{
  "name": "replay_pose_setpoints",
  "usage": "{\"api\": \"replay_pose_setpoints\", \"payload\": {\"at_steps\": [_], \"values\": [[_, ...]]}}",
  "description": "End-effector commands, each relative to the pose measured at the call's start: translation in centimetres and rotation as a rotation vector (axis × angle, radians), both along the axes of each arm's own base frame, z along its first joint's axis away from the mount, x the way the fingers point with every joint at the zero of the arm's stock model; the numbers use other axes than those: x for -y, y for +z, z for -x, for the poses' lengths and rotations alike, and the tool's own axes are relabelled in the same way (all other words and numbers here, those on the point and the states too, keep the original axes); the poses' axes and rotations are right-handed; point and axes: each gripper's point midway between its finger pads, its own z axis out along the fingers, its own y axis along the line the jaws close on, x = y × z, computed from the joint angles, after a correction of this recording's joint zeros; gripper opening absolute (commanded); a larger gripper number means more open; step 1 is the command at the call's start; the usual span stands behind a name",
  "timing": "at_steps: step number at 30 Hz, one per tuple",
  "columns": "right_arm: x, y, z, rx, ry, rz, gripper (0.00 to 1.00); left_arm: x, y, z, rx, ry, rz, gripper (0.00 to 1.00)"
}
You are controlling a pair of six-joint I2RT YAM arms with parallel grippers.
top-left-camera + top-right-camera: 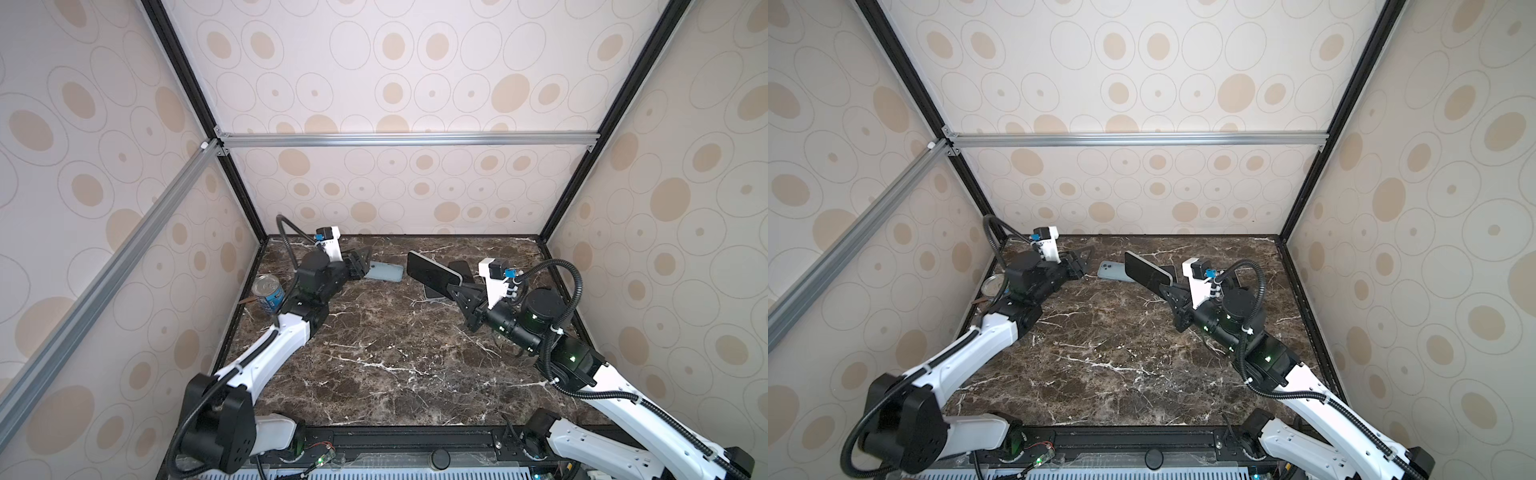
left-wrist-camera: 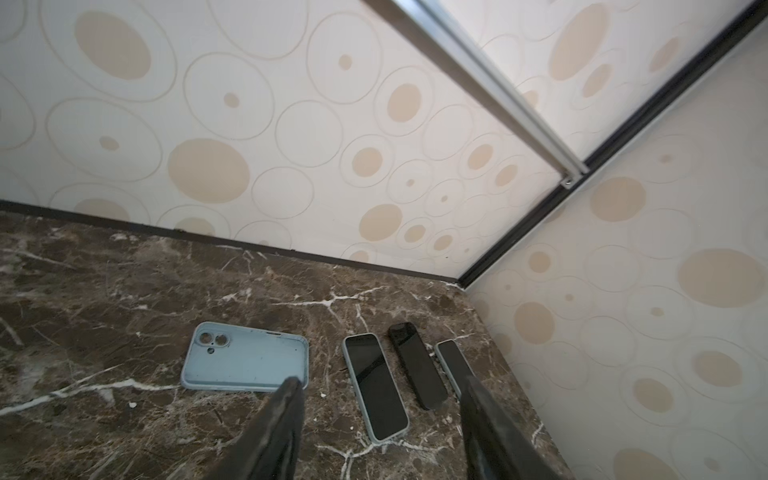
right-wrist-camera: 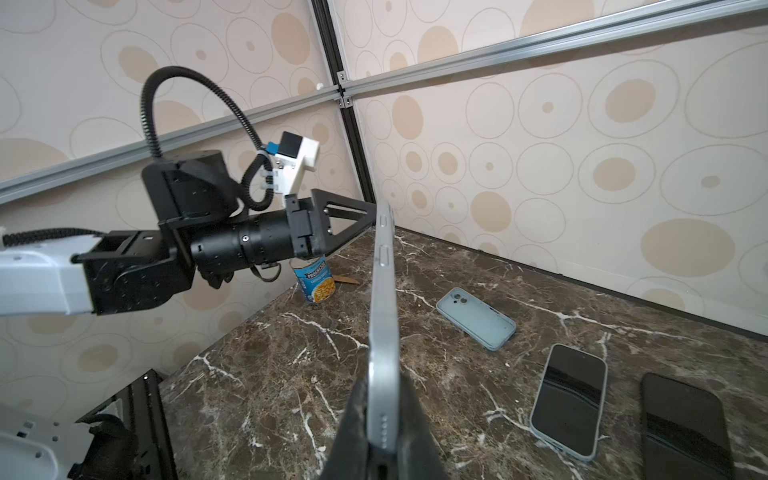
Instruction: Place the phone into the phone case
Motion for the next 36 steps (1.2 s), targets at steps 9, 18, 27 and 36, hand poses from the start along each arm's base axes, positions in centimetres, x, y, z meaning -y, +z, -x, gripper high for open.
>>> {"api": "replay_pose_setpoints", "payload": {"at_steps": [9, 18, 27, 36], "values": [[4.1, 2.4, 2.2, 0.072, -0.095, -0.010, 0.00, 5.8, -14.3, -8.5, -0.381, -0.028, -0.380, 0.45], [5.1, 1.6, 3.0, 0.047, -0.107, 0.009, 0.00, 7.3, -21.1, -9.9, -0.505, -0.069, -0.430, 0.31], [5.0, 0.6, 2.9, 0.016, -0.108, -0.002, 0.00, 6.4, -22.2, -11.9, -0.490, -0.026, -0.528, 0.29], [5.2, 0.9, 3.0, 0.015, -0.115, -0.016, 0.00, 6.2, -24.0, -14.5, -0.535, -0.012, -0.628, 0.26]]}}
